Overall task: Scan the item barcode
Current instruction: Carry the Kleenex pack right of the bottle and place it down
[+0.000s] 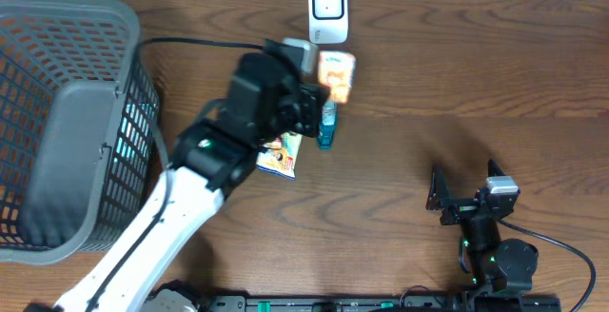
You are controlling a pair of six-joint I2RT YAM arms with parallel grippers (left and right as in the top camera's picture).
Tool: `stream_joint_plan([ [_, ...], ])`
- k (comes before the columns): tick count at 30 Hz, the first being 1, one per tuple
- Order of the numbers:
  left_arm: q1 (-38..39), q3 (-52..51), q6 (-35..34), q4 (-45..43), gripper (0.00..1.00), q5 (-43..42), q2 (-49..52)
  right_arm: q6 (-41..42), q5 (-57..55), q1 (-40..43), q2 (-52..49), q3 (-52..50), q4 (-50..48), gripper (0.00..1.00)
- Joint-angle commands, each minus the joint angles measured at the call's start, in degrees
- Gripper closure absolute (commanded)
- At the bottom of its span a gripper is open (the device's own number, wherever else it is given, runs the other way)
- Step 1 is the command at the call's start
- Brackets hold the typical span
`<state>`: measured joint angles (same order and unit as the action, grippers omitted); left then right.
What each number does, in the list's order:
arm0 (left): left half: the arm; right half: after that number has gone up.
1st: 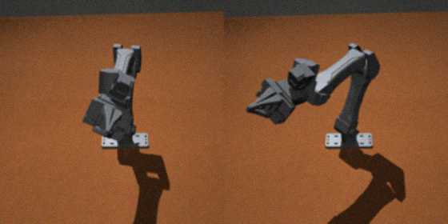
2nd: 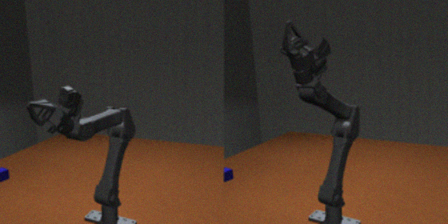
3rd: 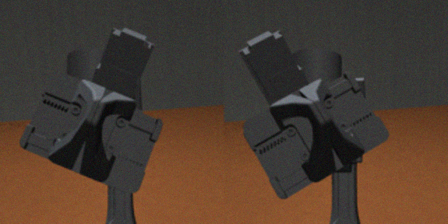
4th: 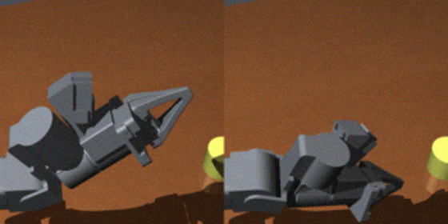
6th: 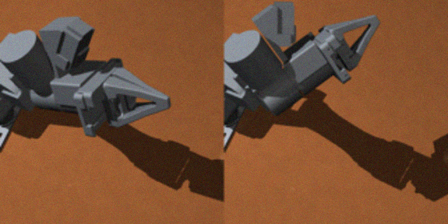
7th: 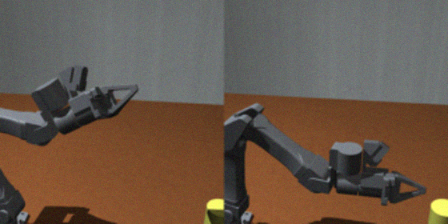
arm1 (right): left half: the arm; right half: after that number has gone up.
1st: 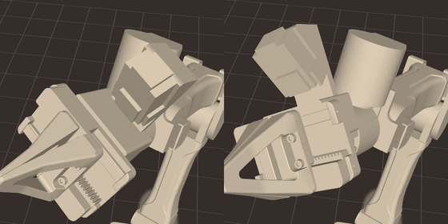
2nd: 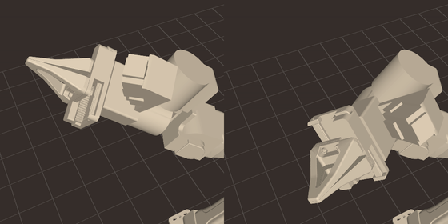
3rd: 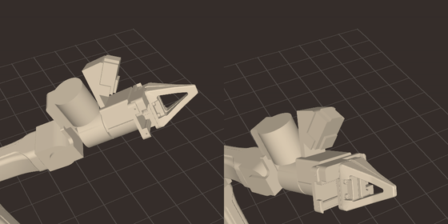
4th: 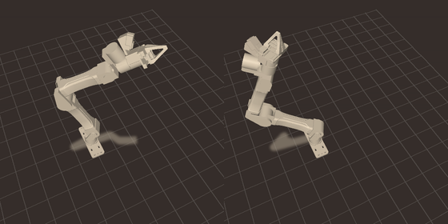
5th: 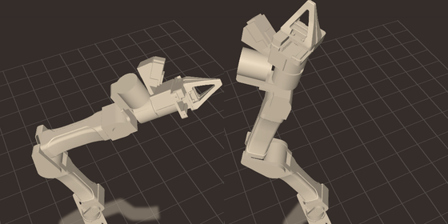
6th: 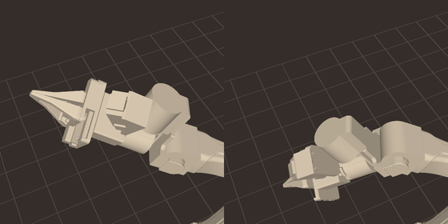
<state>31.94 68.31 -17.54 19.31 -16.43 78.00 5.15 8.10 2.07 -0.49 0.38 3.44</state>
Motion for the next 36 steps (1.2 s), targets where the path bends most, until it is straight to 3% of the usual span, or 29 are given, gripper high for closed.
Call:
stream_joint_plan([
  [1,1.90,0.70,5.55,-0.28,0.93,0.66,3.76,-0.52,-0.07,0.20,0.11,-0.07,0.22,0.01],
  [13,9.16,0.70,16.15,-0.37,0.93,1.36,12.79,-0.52,-0.07,0.20,0.11,-0.07,0.22,0.01],
  [21,12.90,0.61,17.68,-0.42,0.93,11.74,14.16,-0.52,-0.07,0.20,0.11,-0.07,0.22,0.01],
  [36,13.81,0.57,-13.22,-5.53,0.93,13.94,28.98,-0.52,-0.07,0.20,0.11,-0.07,0.20,0.01],
])
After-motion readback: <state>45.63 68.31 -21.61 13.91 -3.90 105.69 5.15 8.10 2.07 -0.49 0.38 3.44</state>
